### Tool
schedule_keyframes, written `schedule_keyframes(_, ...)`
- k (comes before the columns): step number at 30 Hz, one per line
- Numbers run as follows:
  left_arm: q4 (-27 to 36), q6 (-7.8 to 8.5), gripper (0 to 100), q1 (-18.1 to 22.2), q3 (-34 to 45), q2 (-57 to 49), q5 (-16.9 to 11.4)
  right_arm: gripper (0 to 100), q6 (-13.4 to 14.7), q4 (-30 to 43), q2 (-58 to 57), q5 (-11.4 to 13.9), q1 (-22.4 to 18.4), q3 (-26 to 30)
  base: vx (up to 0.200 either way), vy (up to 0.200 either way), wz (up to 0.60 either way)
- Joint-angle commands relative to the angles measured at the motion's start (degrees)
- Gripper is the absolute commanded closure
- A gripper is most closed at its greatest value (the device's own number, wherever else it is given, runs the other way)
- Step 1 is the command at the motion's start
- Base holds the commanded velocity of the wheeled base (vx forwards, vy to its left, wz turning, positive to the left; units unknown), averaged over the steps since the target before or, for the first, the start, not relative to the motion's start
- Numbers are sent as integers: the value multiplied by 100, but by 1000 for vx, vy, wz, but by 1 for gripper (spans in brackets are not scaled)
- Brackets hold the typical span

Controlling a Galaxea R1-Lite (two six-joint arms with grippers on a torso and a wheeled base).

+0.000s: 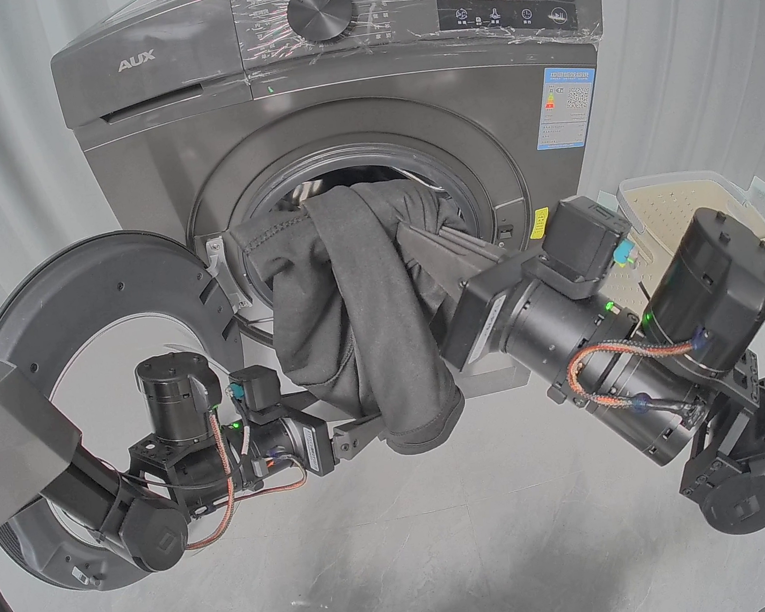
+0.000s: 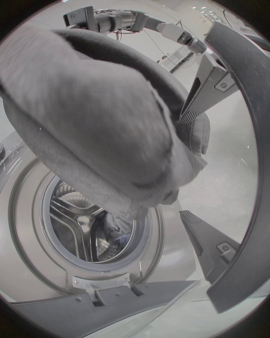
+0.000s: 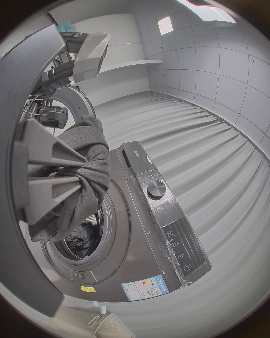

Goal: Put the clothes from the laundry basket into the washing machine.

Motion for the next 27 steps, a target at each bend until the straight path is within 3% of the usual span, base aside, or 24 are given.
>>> schedule_keyframes(1,-138,-94,0,-128,10,12,-164,100,-1,-4,24,1,2,-19,0,0,0)
schedule_keyframes(4,-375,-190,0,-234,18,29,-331,100,-1,-4,15,1,2,-10,0,0,0)
schedule_keyframes(8,-419,-410,0,-357,10,47,-340,100,-1,-4,15,1,2,-10,0,0,0)
schedule_keyframes(18,-903,-472,0,-374,-61,513,-331,100,-1,-22,15,1,11,-10,0,0,0)
schedule_keyframes(24,-1026,-683,0,-383,-34,583,-331,100,-1,-22,24,1,2,-10,0,0,0)
schedule_keyframes(27,-1114,-683,0,-383,-96,662,-322,100,-1,-31,24,1,2,-10,0,0,0)
